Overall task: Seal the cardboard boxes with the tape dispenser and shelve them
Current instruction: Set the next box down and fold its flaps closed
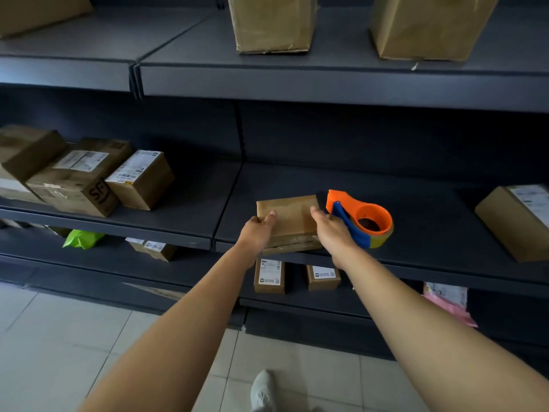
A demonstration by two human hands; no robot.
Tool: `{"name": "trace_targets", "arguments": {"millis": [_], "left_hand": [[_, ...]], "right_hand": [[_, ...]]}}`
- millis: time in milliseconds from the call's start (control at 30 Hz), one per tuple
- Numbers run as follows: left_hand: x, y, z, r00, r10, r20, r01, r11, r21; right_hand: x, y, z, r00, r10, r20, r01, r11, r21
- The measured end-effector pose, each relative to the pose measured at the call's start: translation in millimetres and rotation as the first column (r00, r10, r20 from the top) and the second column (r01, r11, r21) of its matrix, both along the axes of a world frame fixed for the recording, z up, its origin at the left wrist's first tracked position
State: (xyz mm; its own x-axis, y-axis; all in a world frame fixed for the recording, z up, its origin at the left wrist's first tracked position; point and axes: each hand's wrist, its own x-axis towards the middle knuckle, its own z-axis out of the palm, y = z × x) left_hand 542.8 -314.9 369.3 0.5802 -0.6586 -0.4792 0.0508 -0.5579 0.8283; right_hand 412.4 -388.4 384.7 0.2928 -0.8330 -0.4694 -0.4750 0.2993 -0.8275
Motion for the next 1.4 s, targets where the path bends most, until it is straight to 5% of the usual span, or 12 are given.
{"name": "trace_targets", "arguments": {"millis": [667, 967, 1200, 1400], "left_hand": [[27.5, -14.4, -12.1, 0.999, -0.036, 0.027, 0.036, 0.999, 0.026], [37.1, -16.5, -8.4, 0.998, -0.021, -0.052, 0.022, 1.000, 0.015], [38.6, -26.1, -4.9, 0.954, -0.063, 0.294, 0.074, 0.997, -0.028], [26.0, -34.0, 13.8, 0.969, -0.130, 0.209, 0.128, 0.992, 0.021]], "right_hand": [[24.4, -10.3, 0.2, 0.991, -0.130, -0.032, 0.130, 0.991, -0.025], [28.2, -17.0, 9.0, 0.964, -0.237, 0.121, 0.238, 0.971, 0.001], [29.5, -18.8, 10.0, 0.953, -0.274, 0.126, 0.259, 0.958, 0.125], [34.5, -21.2, 17.9, 0.954, -0.219, 0.206, 0.199, 0.974, 0.111]]}}
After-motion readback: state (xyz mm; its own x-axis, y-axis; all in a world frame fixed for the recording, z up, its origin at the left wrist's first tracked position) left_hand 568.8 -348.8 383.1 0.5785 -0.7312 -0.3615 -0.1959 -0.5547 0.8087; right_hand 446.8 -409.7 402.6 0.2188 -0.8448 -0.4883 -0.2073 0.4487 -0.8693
